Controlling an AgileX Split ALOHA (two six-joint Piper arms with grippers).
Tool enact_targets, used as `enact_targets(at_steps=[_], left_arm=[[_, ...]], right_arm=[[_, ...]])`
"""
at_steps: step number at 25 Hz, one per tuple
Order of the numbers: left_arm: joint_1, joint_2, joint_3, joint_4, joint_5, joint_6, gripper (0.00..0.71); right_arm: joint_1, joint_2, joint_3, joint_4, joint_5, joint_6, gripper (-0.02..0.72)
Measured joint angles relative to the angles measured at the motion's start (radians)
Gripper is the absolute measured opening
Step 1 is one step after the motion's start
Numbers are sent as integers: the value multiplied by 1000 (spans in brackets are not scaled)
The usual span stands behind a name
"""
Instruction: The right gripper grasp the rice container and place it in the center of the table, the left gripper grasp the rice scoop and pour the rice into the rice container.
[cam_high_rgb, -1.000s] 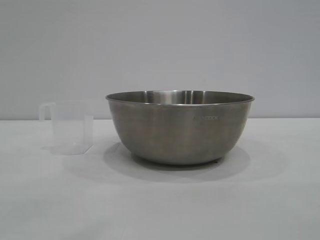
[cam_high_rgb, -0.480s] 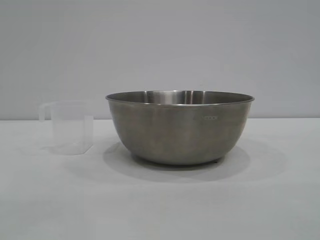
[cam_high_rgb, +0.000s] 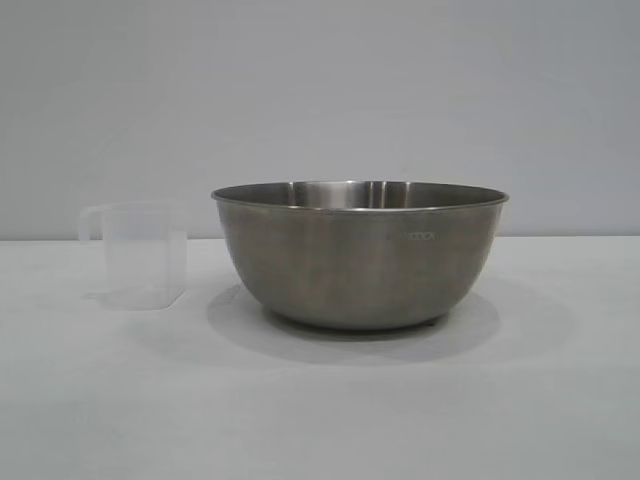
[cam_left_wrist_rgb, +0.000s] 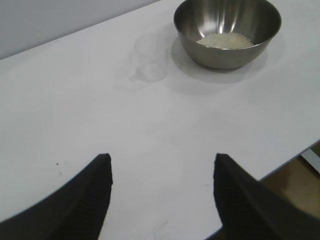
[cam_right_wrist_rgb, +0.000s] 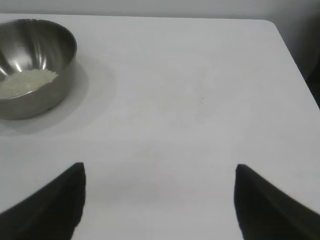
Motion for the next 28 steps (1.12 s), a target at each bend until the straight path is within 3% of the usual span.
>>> enact_targets(at_steps=[12,28], left_arm=[[0,0,60,-55,-127,0,401],[0,0,70,-70,-143,2,401]], right_arm=[[0,0,0,0,0,0,563],[0,0,0,0,0,0,563]])
